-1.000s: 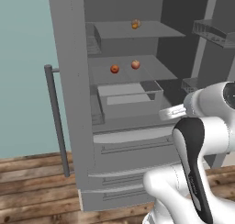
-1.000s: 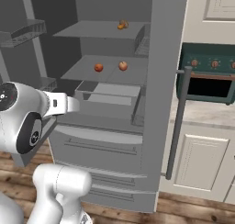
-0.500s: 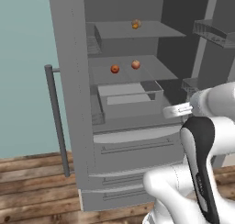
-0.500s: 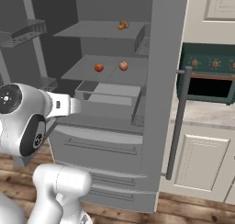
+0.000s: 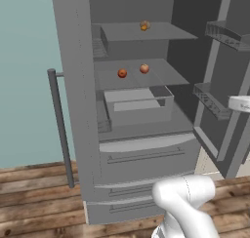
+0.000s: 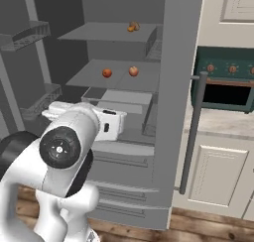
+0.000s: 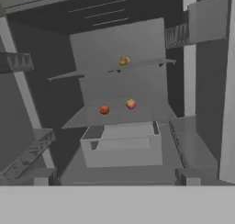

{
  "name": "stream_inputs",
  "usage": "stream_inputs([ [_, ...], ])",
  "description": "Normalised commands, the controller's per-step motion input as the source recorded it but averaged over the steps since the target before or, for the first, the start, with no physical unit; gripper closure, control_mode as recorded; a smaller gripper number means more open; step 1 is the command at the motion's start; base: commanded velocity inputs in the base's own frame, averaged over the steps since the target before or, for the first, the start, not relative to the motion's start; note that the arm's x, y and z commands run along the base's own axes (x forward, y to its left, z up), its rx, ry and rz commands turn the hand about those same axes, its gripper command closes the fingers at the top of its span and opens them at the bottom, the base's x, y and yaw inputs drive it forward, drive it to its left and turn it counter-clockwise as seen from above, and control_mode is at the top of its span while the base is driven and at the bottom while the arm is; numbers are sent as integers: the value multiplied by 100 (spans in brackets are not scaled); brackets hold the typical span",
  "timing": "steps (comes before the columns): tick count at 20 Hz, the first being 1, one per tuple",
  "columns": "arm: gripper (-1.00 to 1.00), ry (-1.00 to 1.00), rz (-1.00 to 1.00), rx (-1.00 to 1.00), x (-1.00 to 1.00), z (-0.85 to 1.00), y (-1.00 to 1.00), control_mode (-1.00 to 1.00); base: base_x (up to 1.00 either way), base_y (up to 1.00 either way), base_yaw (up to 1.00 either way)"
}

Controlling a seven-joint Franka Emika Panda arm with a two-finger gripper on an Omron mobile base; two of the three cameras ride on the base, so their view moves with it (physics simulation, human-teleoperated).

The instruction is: Place the apple in the correct fridge rack based on whether it is a fruit or vegetable. Finally, close the fridge door.

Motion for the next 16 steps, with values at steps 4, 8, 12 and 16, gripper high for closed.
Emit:
stream_inputs([
  [4,-100,-11,-9,21,-51,8,-99,-100,0,0,0],
  [8,-100,0,-5,23,17,-27,-100,-100,0,0,0],
  [12,-100,0,1,30,48,-36,-98,-100,0,0,0],
  [16,-100,0,3,32,37,-42,-95,-100,0,0,0],
])
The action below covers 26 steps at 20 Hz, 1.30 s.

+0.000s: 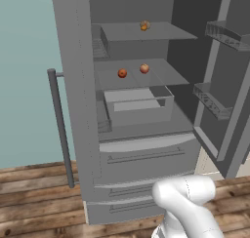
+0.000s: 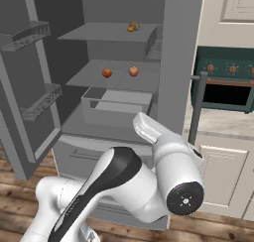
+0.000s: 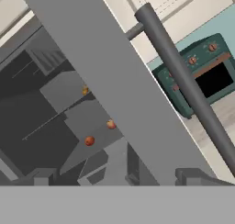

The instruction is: Place the apple in the correct fridge rack based on whether it is a fruit or vegetable. Finally, close the fridge door.

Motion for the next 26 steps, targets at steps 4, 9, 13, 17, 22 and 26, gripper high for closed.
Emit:
stream_inputs([
  [4,-100,0,2,31,30,-43,-84,-100,0,0,0],
  [9,-100,0,2,29,40,-51,-68,-100,0,0,0],
  [13,-100,0,7,28,50,-46,-59,-100,0,0,0],
  [17,-100,0,13,23,49,-42,-46,-100,0,0,0],
  [22,-100,5,14,12,58,-37,-11,-100,0,0,0],
  [26,-100,4,9,1,34,-25,-9,-100,0,0,0],
])
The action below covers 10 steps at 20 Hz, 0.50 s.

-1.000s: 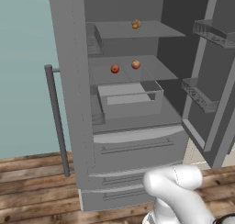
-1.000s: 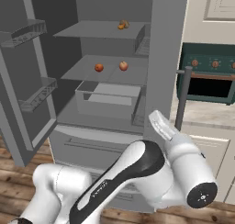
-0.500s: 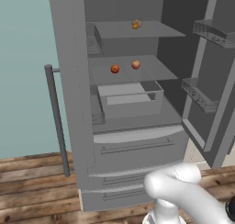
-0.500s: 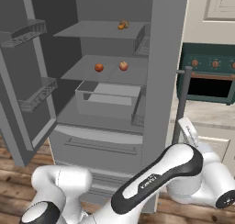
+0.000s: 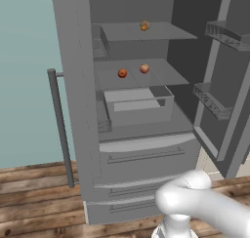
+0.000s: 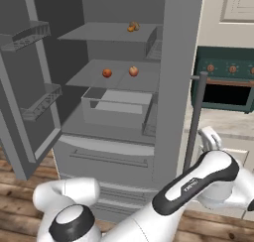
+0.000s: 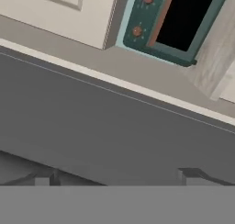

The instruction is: Place the apple in the correct fridge rack based on whether it is a fruit or vegetable. Finally, close the fridge door.

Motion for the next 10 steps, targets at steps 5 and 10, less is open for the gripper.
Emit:
stream_inputs([
  [5,-100,10,8,0,42,-23,-1,-100,0,0,0],
  [10,-100,7,13,0,54,-21,3,-100,0,0,0],
])
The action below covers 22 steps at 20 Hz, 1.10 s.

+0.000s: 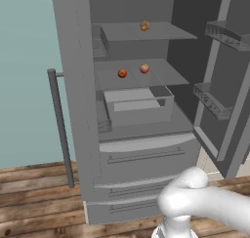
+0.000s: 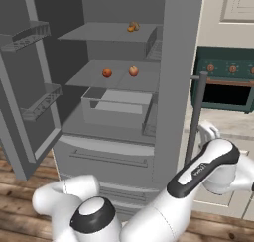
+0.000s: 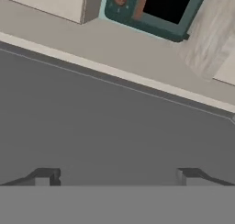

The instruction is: Place the apple in the correct fridge rack based on whether it is a fruit or vegetable. Finally, close the fridge door.

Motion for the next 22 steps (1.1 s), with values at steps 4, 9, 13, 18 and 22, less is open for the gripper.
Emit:
stream_inputs([
  [4,-100,1,15,0,33,-10,48,-100,0,0,0],
  [9,-100,-1,12,-6,2,-2,96,-100,0,0,0],
  [13,-100,-9,7,-12,0,0,100,-100,0,0,0],
  [18,-100,-10,0,-11,0,0,100,-100,0,0,0],
  [22,-100,-7,-4,-11,26,0,100,-100,0,0,0],
])
